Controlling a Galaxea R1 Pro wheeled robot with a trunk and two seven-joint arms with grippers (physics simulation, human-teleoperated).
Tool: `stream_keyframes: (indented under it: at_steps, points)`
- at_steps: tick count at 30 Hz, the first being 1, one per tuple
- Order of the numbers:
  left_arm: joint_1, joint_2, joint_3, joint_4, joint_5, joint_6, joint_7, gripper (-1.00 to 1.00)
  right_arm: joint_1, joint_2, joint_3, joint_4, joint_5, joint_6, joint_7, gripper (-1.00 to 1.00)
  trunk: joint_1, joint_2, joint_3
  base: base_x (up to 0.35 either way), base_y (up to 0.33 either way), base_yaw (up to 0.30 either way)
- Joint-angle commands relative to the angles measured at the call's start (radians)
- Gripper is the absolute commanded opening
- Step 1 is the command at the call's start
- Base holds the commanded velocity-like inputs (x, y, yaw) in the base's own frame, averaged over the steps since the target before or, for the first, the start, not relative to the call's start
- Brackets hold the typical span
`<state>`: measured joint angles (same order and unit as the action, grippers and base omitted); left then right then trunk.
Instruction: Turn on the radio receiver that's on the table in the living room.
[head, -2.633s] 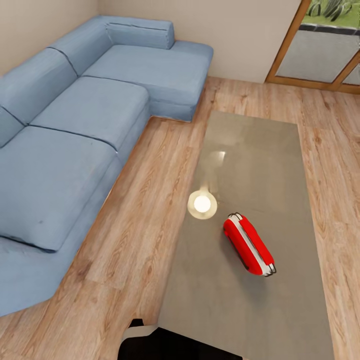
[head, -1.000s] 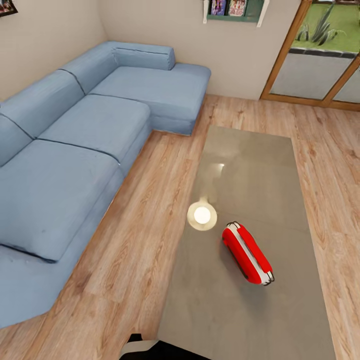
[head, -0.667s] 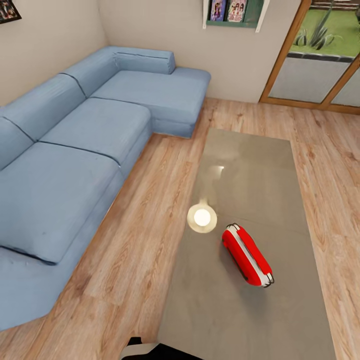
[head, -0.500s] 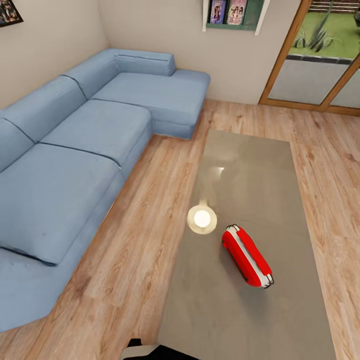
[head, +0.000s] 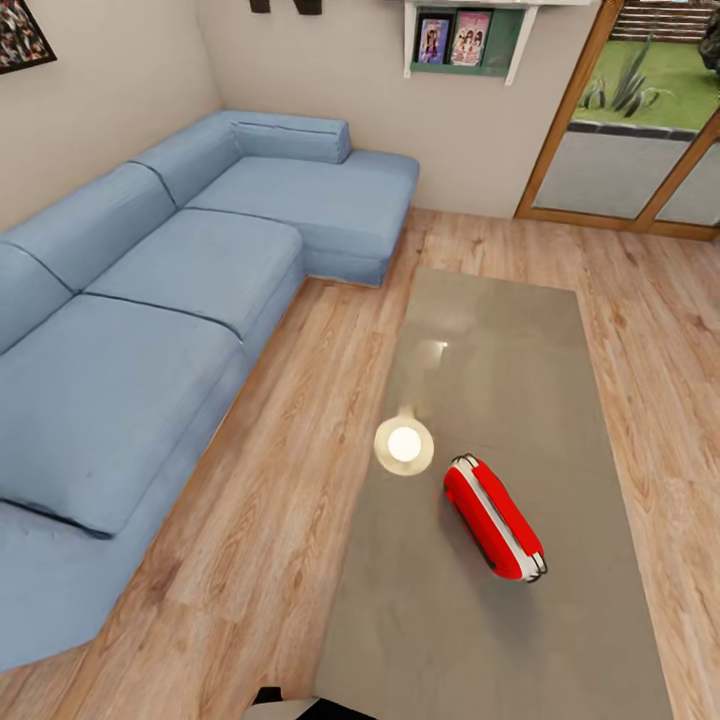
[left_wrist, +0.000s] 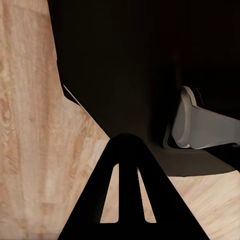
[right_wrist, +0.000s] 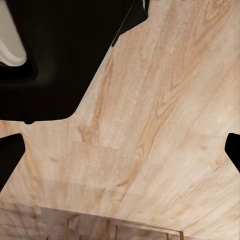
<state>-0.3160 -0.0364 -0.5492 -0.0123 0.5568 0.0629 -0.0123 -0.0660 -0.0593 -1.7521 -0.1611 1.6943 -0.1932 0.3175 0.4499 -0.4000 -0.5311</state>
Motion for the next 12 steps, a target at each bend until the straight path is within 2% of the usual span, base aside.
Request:
stream_keyframes:
  at_steps: [1, 12]
  points:
    - [0.0, 0.0, 0.0, 0.0, 0.0, 0.0, 0.0, -1.0, 0.0, 0.0, 0.0, 0.0, 0.0, 0.001, 0.0, 1.0, 0.0, 0.0, 0.001, 0.0, 0.0, 0.0]
    - [0.0, 0.001, 0.0, 0.0, 0.0, 0.0, 0.0, -1.0, 0.0, 0.0, 0.0, 0.0, 0.0, 0.003, 0.0, 1.0, 0.0, 0.0, 0.003, 0.0, 0.0, 0.0]
